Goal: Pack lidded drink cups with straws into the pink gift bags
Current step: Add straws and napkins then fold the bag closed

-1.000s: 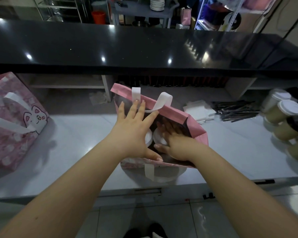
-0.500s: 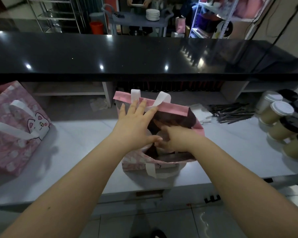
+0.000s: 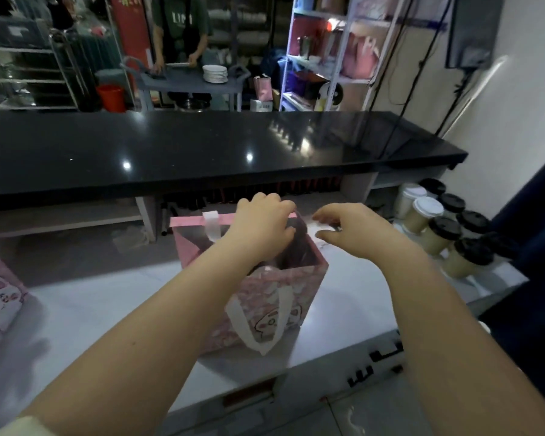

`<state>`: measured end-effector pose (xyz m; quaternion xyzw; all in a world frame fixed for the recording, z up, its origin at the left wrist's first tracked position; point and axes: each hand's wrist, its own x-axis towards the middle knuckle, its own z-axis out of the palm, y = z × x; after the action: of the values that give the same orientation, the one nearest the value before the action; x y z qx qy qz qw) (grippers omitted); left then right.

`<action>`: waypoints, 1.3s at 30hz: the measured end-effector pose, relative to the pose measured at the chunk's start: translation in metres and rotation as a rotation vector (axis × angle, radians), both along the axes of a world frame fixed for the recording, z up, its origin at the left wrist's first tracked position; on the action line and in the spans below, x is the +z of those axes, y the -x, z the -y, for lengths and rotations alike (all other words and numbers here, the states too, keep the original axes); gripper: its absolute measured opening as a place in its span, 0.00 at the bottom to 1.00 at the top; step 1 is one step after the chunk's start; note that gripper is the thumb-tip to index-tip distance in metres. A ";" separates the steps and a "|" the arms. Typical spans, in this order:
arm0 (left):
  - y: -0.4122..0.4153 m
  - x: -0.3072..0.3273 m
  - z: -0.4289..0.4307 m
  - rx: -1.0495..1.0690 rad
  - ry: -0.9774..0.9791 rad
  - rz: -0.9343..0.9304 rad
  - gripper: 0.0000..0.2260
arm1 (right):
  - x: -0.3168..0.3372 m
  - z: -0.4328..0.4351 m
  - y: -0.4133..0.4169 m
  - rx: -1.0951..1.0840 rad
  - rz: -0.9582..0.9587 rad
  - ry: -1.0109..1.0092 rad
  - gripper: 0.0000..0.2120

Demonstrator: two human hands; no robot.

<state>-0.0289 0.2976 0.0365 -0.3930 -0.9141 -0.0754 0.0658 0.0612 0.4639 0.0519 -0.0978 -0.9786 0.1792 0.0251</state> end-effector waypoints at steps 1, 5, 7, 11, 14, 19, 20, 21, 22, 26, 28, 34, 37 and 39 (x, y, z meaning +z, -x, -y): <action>-0.002 0.000 -0.012 -0.021 -0.014 -0.002 0.16 | 0.001 -0.009 -0.009 -0.051 -0.020 0.012 0.14; -0.023 -0.003 -0.061 -0.103 -0.081 0.035 0.13 | 0.002 -0.039 -0.049 -0.218 -0.109 0.010 0.12; -0.039 -0.008 -0.085 -0.157 -0.114 0.063 0.12 | -0.002 -0.051 -0.072 -0.285 -0.119 -0.016 0.13; -0.067 -0.030 -0.127 -0.211 -0.095 0.120 0.13 | -0.027 -0.069 -0.106 -0.413 -0.126 -0.011 0.13; -0.076 -0.052 -0.149 -0.195 -0.013 0.160 0.16 | -0.055 -0.077 -0.116 -0.468 -0.135 0.032 0.13; -0.077 -0.094 -0.178 -0.140 -0.004 0.206 0.18 | -0.098 -0.112 -0.123 -0.549 -0.122 0.117 0.14; -0.077 -0.103 -0.186 -0.132 -0.012 0.203 0.19 | -0.105 -0.121 -0.122 -0.547 -0.128 0.124 0.14; -0.076 -0.111 -0.194 -0.122 -0.021 0.198 0.20 | -0.112 -0.130 -0.119 -0.539 -0.130 0.131 0.14; -0.074 -0.119 -0.203 -0.107 -0.031 0.195 0.20 | -0.118 -0.139 -0.115 -0.523 -0.128 0.138 0.14; -0.059 -0.150 -0.238 -0.038 -0.080 0.191 0.22 | -0.145 -0.187 -0.088 -0.444 -0.139 0.188 0.14; -0.045 -0.163 -0.254 0.002 -0.113 0.172 0.23 | -0.155 -0.218 -0.070 -0.414 -0.160 0.243 0.13; -0.002 -0.188 -0.298 0.203 -0.106 0.238 0.21 | -0.194 -0.287 -0.013 -0.240 -0.106 0.311 0.16; 0.013 -0.199 -0.313 0.278 -0.106 0.254 0.20 | -0.212 -0.304 0.013 -0.132 -0.079 0.349 0.17; 0.021 -0.204 -0.320 0.321 -0.106 0.264 0.19 | -0.221 -0.316 0.030 -0.078 -0.051 0.351 0.17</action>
<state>-0.0501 0.6176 -0.1671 -0.2251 -0.9604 -0.1626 -0.0226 0.0310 0.7798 -0.1688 -0.1341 -0.9267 0.3487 0.0394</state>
